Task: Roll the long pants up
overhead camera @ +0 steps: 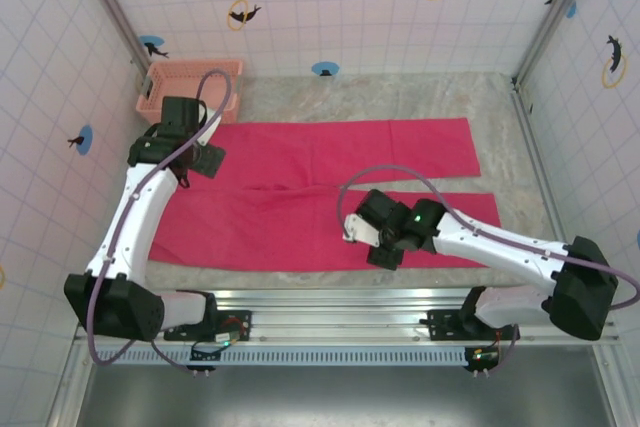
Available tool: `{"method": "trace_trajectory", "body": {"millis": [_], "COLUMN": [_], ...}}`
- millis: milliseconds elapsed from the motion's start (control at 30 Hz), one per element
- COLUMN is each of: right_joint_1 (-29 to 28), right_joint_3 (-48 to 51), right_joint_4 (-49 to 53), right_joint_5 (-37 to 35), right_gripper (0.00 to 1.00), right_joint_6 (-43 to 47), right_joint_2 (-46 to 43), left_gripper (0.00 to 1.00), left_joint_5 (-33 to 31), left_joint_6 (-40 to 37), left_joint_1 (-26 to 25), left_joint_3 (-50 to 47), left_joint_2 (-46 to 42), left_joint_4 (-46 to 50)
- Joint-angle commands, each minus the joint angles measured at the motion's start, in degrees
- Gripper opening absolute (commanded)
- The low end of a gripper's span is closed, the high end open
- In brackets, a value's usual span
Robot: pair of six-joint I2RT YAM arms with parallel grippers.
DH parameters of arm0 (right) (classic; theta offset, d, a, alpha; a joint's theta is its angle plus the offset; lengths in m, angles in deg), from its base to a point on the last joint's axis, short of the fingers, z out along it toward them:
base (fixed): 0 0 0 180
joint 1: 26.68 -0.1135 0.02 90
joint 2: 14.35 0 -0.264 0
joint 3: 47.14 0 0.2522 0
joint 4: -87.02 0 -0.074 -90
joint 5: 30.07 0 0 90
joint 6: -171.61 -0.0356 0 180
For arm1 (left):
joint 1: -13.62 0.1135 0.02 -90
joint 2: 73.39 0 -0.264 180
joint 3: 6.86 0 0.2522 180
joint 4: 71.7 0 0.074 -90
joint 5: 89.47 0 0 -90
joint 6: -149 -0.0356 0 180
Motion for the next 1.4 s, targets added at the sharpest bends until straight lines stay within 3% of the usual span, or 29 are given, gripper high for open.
{"method": "trace_trajectory", "body": {"millis": [0,67,267,467,667,700,800,933,1067,1367], "right_joint_1": [-3.0,-4.0,-4.5,-4.3,-4.3,-3.8,-2.5,-0.8,2.5,10.3], "right_joint_3": [-0.9,-2.7,-4.0,-3.7,-4.6,-5.1,-6.2,-6.1,-9.1,-23.3], "right_joint_4": [1.5,2.3,-1.4,-4.1,-3.0,-2.9,-1.9,-1.9,1.1,9.8], "right_joint_5": [-0.3,-0.4,3.0,3.6,2.5,1.9,2.8,3.3,4.3,10.6], "right_gripper": [0.75,0.76,0.66,0.64,0.53,0.48,0.2,0.03,0.0,0.0], "right_joint_6": [-2.2,-3.4,-7.0,-7.1,-6.9,-7.2,-7.4,-7.6,-7.1,-5.1], "right_joint_2": [1.8,6.1,17.2,22.1,25.3,26.0,28.1,26.0,21.0,19.4], "left_gripper": [0.97,0.97,0.98,0.97,0.97,0.98,0.97,0.98,0.97,0.97], "left_joint_5": [-2.7,-3.1,-3.7,-4.3,-4.5,-4.4,-4.4,-1.6,1.3,-1.2], "left_joint_6": [-0.8,-0.5,0.6,0.0,-1.2,-1.4,-2.2,-4.2,-4.4,-2.0], "left_joint_1": [0.0,0.0,0.0,0.0,0.0,0.0,0.0,-0.2,-4.8,-21.0], "left_joint_3": [-0.1,0.4,2.6,4.1,2.2,1.8,0.6,-2.0,-4.5,-8.9], "left_joint_2": [-1.3,-1.1,-1.2,-0.9,-1.4,-1.3,-1.3,-2.5,-4.3,-4.8], "left_joint_4": [3.3,4.3,5.1,6.3,5.5,5.4,5.2,5.1,7.4,14.1]}}
